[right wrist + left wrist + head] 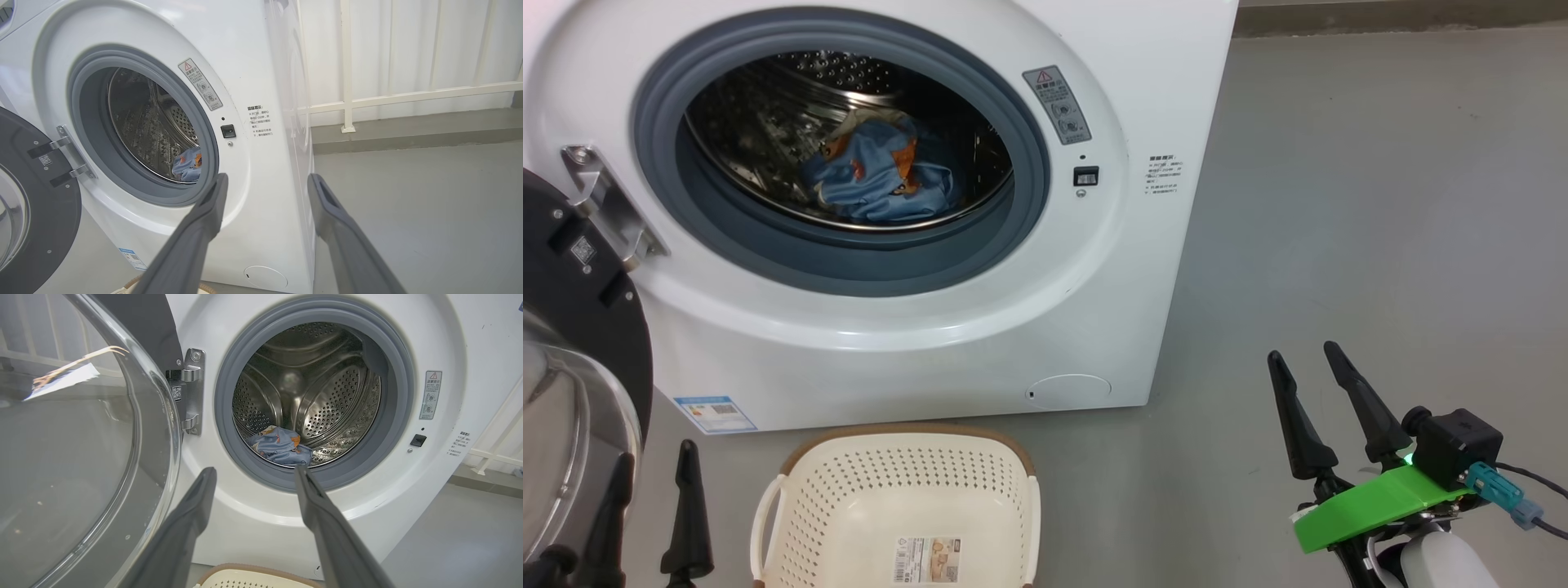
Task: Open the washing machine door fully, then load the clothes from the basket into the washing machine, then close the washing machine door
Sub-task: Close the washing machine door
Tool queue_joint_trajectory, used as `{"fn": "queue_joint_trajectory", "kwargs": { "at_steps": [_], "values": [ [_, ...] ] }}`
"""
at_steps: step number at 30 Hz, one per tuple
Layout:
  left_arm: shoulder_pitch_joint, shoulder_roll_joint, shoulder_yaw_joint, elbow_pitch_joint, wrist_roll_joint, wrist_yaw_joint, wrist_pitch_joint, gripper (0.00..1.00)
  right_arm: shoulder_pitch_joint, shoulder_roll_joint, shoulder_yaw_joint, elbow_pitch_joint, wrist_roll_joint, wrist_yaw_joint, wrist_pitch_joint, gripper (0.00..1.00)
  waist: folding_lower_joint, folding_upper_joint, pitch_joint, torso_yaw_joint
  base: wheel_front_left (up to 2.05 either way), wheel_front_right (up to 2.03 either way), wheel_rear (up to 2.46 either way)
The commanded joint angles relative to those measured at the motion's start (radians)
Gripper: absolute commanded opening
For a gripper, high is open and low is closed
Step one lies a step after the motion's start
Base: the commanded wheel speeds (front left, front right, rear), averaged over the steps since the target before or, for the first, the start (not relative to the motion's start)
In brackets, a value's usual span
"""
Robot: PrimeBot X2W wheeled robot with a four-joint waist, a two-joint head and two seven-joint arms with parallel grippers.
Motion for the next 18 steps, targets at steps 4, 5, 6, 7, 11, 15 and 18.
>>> {"fn": "queue_joint_trajectory", "kwargs": {
  "at_steps": [4,5,6,7,11,15,18],
  "values": [
    [-0.026,0.013,0.043,-0.013,0.014,-0.011,-0.012,1.00,-0.003,-0.005,0.019,-0.021,0.008,0.002,-0.005,1.00,0.0000,-0.0001,-0.004,0.000,0.00,0.00,0.00],
    [-0.026,0.012,0.043,-0.012,0.015,-0.012,-0.012,1.00,-0.003,-0.005,0.020,-0.020,0.008,0.002,-0.005,1.00,0.0000,-0.0001,-0.004,0.000,0.00,0.00,0.00],
    [-0.026,0.011,0.043,-0.011,0.015,-0.012,-0.012,1.00,-0.003,-0.006,0.020,-0.020,0.008,0.002,-0.005,1.00,0.0000,-0.0001,-0.005,0.000,0.00,0.00,0.00],
    [-0.026,0.009,0.043,-0.010,0.016,-0.013,-0.012,1.00,-0.003,-0.006,0.021,-0.019,0.008,0.002,-0.005,1.00,0.0000,-0.0001,-0.006,0.000,0.00,0.00,0.00],
    [-0.027,0.005,0.042,-0.007,0.018,-0.016,-0.012,1.00,-0.002,-0.010,0.023,-0.019,0.010,0.002,-0.005,1.00,0.0000,-0.0001,-0.008,0.002,0.00,0.00,0.00],
    [-0.026,0.002,0.043,-0.006,0.018,-0.019,-0.012,1.00,-0.002,-0.011,0.024,-0.019,0.011,0.002,-0.005,1.00,0.0000,-0.0001,-0.009,0.003,0.00,0.00,0.00],
    [-0.025,0.000,0.045,-0.004,0.019,-0.021,-0.012,1.00,-0.003,-0.012,0.024,-0.018,0.012,0.002,-0.005,1.00,0.0000,-0.0001,-0.009,0.003,0.00,0.00,0.00]
  ]
}}
